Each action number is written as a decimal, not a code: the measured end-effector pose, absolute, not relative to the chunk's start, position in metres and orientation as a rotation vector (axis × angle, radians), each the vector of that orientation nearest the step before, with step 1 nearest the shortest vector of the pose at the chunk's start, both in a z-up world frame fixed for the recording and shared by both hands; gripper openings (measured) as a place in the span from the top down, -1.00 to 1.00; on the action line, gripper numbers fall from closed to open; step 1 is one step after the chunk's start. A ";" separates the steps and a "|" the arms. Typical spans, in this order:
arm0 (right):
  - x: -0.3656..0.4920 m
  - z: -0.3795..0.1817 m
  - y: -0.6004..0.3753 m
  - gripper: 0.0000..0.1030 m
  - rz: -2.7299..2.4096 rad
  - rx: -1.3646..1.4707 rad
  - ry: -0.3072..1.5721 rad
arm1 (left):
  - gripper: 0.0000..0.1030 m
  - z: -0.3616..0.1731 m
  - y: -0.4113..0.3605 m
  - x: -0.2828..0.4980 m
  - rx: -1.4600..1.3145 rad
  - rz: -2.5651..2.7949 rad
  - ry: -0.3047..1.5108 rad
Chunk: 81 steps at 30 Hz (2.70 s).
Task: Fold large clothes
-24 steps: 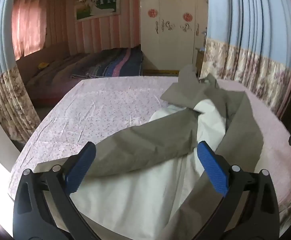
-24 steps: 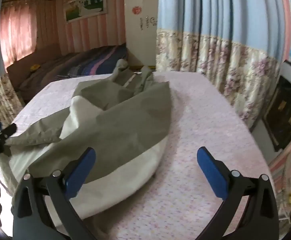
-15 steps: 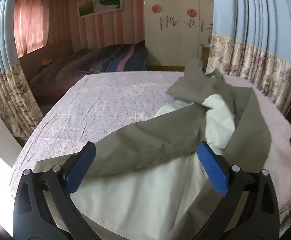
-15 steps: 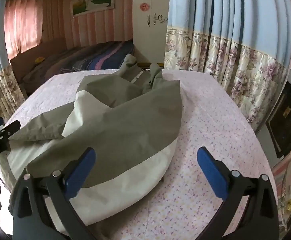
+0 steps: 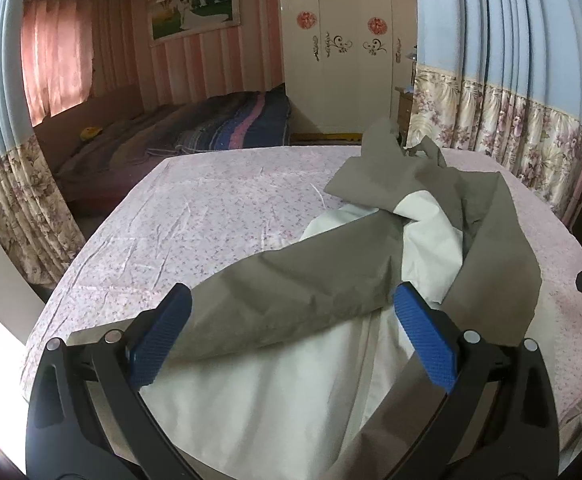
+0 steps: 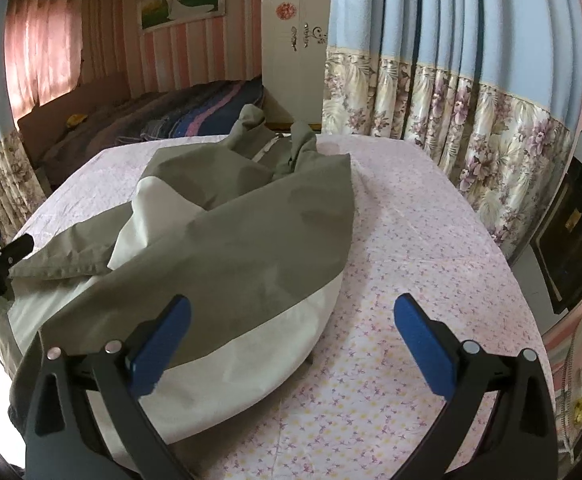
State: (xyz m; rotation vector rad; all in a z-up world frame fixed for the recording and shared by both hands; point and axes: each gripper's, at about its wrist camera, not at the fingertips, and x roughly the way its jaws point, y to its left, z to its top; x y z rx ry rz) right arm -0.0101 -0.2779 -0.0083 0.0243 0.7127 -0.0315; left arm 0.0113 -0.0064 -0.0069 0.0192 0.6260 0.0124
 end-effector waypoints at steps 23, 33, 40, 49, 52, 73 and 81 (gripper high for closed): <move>-0.023 -0.012 -0.283 -0.96 -0.078 0.024 0.694 | -0.94 -0.010 0.009 0.001 0.020 0.051 0.622; -0.025 -0.012 -0.280 -0.96 -0.071 0.020 0.686 | -0.94 -0.009 0.003 -0.001 0.048 0.044 0.630; -0.026 -0.013 -0.281 -0.96 -0.068 0.025 0.692 | -0.94 -0.012 0.004 0.001 0.054 0.051 0.652; -0.020 -0.015 -0.282 -0.96 -0.065 0.020 0.696 | -0.94 -0.009 -0.005 0.009 0.067 0.026 0.637; -0.013 -0.016 -0.282 -0.96 -0.057 0.017 0.703 | -0.94 -0.003 -0.015 0.012 0.085 -0.002 0.624; 0.041 -0.014 -0.323 -0.96 -0.118 0.030 0.688 | -0.94 -0.011 -0.112 0.100 0.125 -0.156 0.663; 0.077 -0.021 -0.340 -0.96 -0.092 -0.002 0.700 | -0.94 -0.044 -0.137 0.138 0.136 -0.125 0.774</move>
